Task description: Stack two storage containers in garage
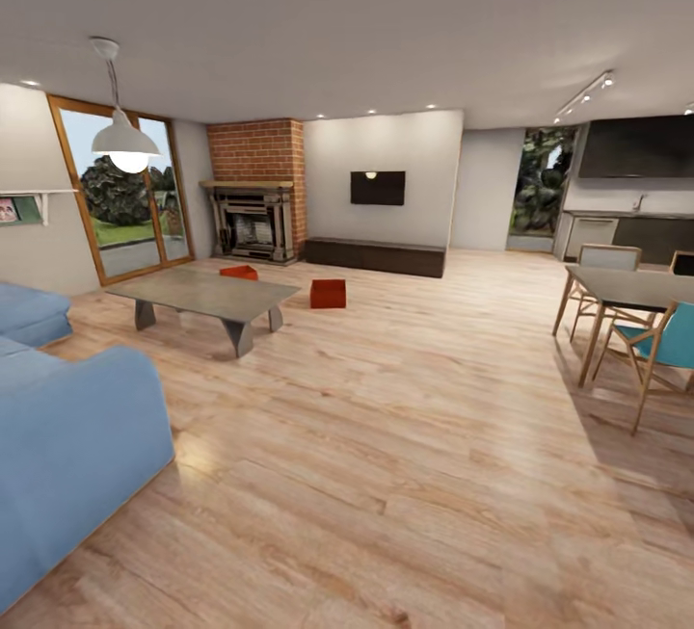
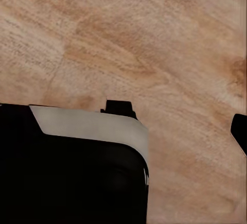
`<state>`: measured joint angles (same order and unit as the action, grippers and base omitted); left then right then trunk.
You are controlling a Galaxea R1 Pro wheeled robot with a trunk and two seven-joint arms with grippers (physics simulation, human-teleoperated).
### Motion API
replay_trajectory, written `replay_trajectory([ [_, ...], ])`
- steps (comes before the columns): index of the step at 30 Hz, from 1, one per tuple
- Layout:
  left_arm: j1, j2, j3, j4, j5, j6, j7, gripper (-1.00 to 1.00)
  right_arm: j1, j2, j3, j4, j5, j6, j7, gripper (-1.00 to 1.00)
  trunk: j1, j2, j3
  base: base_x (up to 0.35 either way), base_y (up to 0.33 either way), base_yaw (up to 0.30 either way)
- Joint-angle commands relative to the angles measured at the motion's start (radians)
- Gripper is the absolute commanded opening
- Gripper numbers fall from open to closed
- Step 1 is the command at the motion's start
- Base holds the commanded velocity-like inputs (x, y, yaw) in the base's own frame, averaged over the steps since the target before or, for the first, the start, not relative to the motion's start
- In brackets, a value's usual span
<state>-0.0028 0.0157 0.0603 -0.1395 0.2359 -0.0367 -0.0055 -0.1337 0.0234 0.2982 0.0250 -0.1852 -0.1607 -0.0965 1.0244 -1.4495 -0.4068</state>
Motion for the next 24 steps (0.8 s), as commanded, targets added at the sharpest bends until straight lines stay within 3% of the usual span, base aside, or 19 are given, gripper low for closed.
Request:
replay_trajectory([
  [1,0.0,0.0,0.006,0.0,0.002,-0.002,-0.001,1.0,-0.001,0.0,0.009,0.003,-0.01,-0.005,-0.002,1.0,0.001,0.0,-0.001,0.324,0.0,0.013],
  [24,0.0,0.002,0.007,0.013,0.002,0.001,-0.002,1.0,-0.001,0.0,0.01,0.003,-0.013,-0.004,-0.003,1.0,0.001,0.0,-0.001,0.324,0.0,0.002],
])
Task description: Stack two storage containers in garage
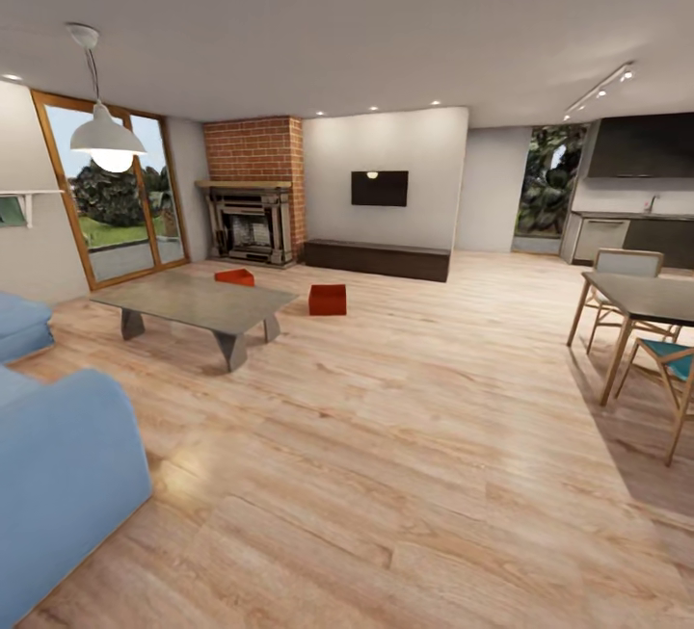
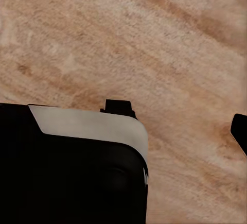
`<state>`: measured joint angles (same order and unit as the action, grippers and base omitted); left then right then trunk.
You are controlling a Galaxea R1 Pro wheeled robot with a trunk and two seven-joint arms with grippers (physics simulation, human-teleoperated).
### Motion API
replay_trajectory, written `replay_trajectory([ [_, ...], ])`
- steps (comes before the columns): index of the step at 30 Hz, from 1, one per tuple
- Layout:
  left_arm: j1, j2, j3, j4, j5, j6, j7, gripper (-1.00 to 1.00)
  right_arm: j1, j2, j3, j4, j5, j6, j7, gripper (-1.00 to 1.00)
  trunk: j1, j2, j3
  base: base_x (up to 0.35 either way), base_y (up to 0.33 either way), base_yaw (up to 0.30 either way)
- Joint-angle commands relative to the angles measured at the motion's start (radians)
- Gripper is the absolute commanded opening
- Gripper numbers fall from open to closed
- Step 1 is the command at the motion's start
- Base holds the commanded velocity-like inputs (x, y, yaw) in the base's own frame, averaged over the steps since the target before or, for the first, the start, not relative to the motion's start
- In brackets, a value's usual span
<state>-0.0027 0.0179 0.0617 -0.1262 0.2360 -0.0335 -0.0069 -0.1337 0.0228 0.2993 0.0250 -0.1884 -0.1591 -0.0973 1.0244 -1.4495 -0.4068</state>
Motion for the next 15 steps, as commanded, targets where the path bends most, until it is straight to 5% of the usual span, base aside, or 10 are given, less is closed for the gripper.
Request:
replay_trajectory([
  [1,0.0,0.0,0.006,0.0,0.002,-0.002,-0.001,1.0,-0.001,0.001,0.009,0.003,-0.01,-0.005,-0.002,1.0,0.001,0.0,-0.001,0.324,0.0,0.0],
  [15,0.0,0.0,0.006,0.002,0.001,-0.002,-0.001,1.0,-0.001,0.0,0.009,0.003,-0.01,-0.007,-0.001,1.0,0.001,0.0,-0.001,0.324,0.0,0.0],
])
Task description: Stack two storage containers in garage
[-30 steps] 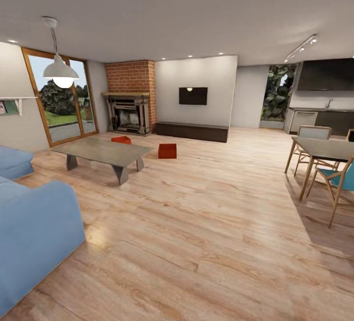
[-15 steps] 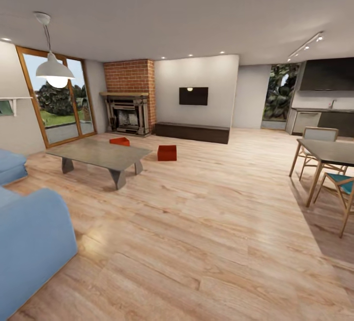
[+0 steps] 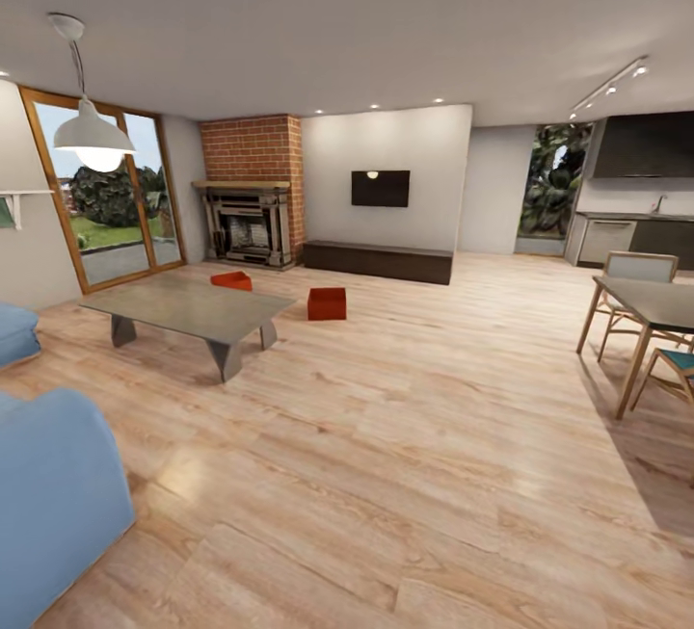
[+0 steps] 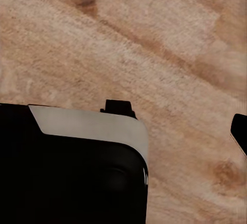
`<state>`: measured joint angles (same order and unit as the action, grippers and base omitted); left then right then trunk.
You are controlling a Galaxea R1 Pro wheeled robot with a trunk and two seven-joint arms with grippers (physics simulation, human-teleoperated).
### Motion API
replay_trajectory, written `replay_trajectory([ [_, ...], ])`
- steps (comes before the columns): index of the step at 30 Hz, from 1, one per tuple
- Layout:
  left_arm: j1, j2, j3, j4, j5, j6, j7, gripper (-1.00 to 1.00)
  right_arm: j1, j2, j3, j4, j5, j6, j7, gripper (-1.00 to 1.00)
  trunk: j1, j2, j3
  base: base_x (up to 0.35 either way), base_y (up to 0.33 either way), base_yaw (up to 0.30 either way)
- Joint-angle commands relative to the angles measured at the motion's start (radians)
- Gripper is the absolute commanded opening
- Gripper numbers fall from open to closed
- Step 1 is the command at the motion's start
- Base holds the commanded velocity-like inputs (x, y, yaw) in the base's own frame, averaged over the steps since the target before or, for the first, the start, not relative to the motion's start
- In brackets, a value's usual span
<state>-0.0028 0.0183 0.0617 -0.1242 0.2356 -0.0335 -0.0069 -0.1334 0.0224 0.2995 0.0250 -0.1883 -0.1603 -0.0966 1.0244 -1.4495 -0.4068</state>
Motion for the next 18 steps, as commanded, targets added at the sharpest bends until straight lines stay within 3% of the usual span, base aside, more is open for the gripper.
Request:
replay_trajectory([
  [1,0.0,0.0,0.006,0.0,0.002,-0.002,-0.001,1.0,-0.001,0.001,0.009,0.003,-0.01,-0.005,-0.002,1.0,0.001,0.0,-0.001,0.324,0.0,0.0],
  [18,0.0,-0.001,0.006,0.0,0.002,-0.003,-0.001,1.0,-0.001,0.001,0.009,0.003,-0.011,-0.005,-0.002,1.0,0.001,0.0,-0.001,0.324,0.0,0.0],
])
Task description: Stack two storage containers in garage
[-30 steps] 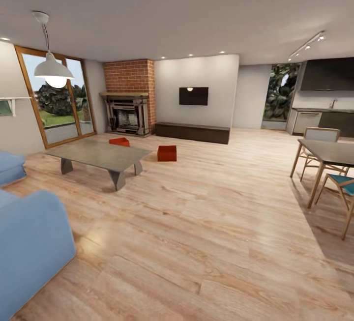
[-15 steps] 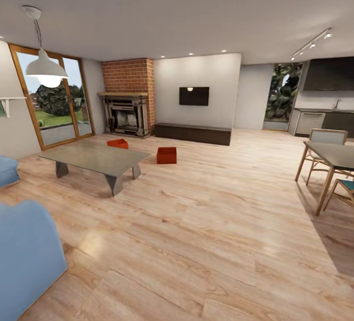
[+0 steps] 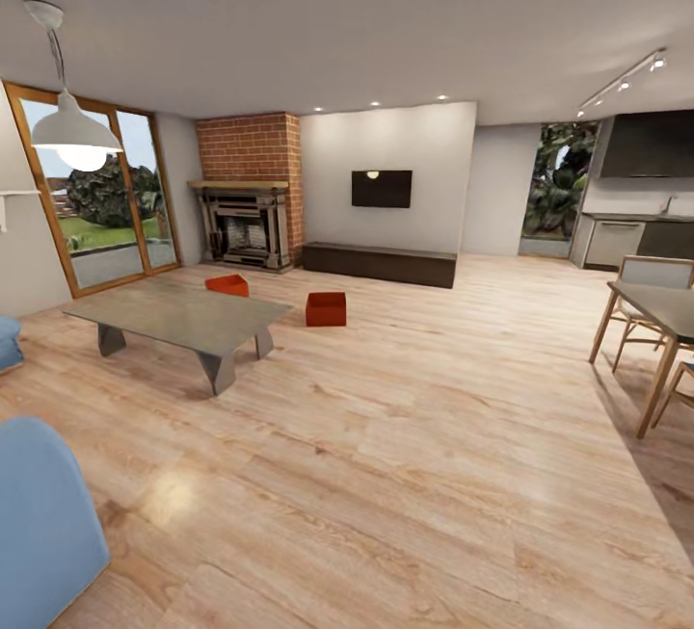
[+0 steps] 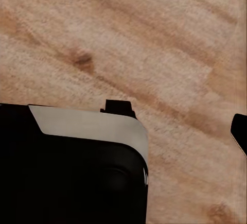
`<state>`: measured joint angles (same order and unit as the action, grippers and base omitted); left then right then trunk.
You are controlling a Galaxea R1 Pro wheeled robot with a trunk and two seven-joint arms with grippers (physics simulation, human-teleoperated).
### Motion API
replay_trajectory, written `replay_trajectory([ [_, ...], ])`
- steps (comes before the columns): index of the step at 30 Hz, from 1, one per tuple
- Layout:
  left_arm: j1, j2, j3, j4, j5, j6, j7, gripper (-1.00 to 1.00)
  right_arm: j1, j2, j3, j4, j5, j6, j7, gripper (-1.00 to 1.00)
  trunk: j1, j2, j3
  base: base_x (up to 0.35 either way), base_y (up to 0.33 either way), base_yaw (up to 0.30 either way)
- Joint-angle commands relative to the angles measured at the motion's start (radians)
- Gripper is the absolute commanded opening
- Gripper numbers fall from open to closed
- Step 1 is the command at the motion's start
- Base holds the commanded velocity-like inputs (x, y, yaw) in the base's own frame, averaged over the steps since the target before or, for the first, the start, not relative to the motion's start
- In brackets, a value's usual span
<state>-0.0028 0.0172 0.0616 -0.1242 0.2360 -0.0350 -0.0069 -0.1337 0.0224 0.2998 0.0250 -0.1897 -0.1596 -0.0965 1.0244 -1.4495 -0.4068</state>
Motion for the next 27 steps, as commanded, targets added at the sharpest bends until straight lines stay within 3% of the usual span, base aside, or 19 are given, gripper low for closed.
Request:
replay_trajectory([
  [1,0.0,0.0,0.006,0.0,0.002,-0.002,-0.001,1.0,-0.001,0.001,0.009,0.003,-0.01,-0.006,-0.002,1.0,0.001,0.0,-0.001,0.324,0.0,0.0],
  [27,0.0,0.0,0.006,0.0,0.003,0.0,-0.001,1.0,-0.001,0.001,0.009,0.003,-0.01,-0.005,-0.002,1.0,0.001,0.0,-0.001,0.324,0.0,0.0],
])
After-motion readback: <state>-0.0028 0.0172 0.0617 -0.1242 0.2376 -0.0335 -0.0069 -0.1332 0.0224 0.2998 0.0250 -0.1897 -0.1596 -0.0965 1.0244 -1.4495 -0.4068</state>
